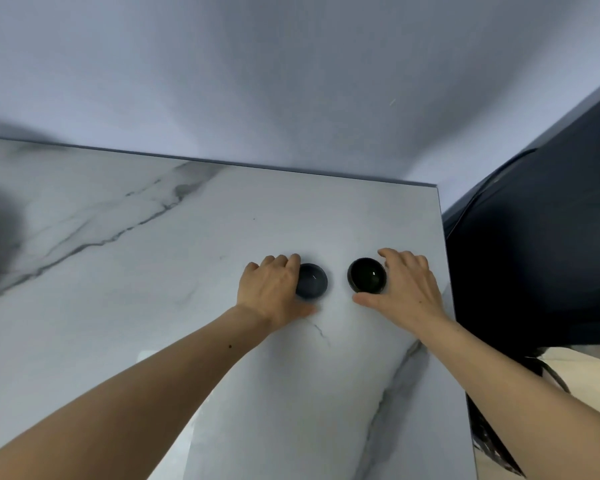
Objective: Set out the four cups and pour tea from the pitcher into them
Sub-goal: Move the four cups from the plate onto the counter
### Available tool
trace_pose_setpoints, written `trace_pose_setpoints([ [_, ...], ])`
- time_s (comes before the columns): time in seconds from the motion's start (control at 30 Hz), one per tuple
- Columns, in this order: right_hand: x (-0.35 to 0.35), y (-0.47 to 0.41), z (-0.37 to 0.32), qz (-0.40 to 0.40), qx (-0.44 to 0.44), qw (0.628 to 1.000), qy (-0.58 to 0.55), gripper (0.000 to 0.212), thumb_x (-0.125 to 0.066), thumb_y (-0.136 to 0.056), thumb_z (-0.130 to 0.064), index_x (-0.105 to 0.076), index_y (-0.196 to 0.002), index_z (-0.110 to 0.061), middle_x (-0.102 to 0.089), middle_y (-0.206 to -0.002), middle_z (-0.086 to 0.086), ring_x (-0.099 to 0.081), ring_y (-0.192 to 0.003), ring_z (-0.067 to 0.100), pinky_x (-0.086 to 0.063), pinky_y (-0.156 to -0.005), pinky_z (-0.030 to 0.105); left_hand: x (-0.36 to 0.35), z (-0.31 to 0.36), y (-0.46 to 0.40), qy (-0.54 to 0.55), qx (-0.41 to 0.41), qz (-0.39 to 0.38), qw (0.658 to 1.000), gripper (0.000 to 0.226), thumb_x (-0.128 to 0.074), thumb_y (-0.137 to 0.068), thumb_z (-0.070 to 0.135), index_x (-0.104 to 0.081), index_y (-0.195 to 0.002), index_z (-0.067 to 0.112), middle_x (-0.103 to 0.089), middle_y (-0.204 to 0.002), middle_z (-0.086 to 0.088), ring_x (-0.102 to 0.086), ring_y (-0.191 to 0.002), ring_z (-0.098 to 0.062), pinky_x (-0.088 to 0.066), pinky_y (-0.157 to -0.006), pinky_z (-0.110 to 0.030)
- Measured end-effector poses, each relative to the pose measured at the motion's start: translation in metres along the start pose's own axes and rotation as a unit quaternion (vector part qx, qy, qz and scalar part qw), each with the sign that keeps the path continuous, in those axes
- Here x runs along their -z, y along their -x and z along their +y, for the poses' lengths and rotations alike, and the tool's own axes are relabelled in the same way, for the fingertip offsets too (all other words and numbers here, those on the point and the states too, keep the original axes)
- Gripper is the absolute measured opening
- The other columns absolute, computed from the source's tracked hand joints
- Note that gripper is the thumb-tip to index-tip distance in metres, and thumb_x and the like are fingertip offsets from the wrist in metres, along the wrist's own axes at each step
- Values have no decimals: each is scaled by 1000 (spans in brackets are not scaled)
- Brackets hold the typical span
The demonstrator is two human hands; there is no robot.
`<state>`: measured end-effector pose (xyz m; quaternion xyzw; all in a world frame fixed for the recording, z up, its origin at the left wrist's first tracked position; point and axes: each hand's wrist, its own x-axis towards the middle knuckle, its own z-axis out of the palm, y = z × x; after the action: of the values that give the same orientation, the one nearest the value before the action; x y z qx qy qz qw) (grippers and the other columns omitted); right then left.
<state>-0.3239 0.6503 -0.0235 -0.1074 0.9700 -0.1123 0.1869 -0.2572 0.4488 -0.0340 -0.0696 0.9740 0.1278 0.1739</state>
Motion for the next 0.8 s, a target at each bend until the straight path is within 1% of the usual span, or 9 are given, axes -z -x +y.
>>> trace_pose_setpoints([
  [0.07,12,2,-7,14,13,1000,8,77,-67,-74,-55,-42,-138,-21,-51,-134,3,-38,-125,26,-38,-100,36,8,-4,5,7,2,-7,1000,67,-61,-79,59,-45,-129,18,-58,-120,-2,-51,-116,-24,-39,-90,-34],
  [0.17,31,4,-27,21,64,997,41,61,-59,-82,-51,-48,-134,-21,-52,-135,1,-39,-125,25,-36,-101,34,26,-19,16,-3,0,-1,1000,62,-59,-83,55,-44,-131,17,-57,-123,-2,-51,-117,-24,-41,-91,-35],
  [0.27,47,3,-57,21,125,987,98,54,-56,-86,-49,-51,-131,-20,-54,-133,-1,-40,-126,23,-36,-101,33,49,-40,29,-15,5,17,1000,55,-55,-88,51,-45,-130,17,-59,-122,-3,-52,-116,-24,-43,-93,-36],
  [0.4,62,2,-112,13,194,969,149,51,-54,-88,-45,-50,-133,-20,-52,-135,-3,-38,-129,20,-34,-104,31,78,-81,55,-17,36,38,998,51,-54,-90,47,-46,-131,17,-60,-122,-3,-53,-117,-24,-44,-93,-36],
  [0.53,64,5,-179,4,251,952,173,51,-54,-89,-43,-49,-134,-20,-50,-137,-2,-37,-130,20,-32,-105,31,103,-139,92,0,88,58,994,50,-55,-90,45,-46,-131,18,-60,-121,-1,-53,-117,-24,-44,-92,-35],
  [0.67,54,12,-253,0,292,939,179,51,-55,-89,-43,-49,-134,-21,-49,-137,-2,-36,-131,19,-31,-105,31,120,-208,133,21,142,75,987,52,-58,-87,47,-47,-131,20,-60,-123,2,-54,-118,-22,-46,-90,-36],
  [0.8,36,18,-333,-4,317,931,182,52,-56,-89,-43,-49,-135,-21,-48,-139,-1,-35,-132,20,-32,-106,31,134,-281,170,25,189,81,978,51,-58,-87,48,-50,-129,21,-61,-121,2,-56,-113,-23,-49,-86,-37],
])
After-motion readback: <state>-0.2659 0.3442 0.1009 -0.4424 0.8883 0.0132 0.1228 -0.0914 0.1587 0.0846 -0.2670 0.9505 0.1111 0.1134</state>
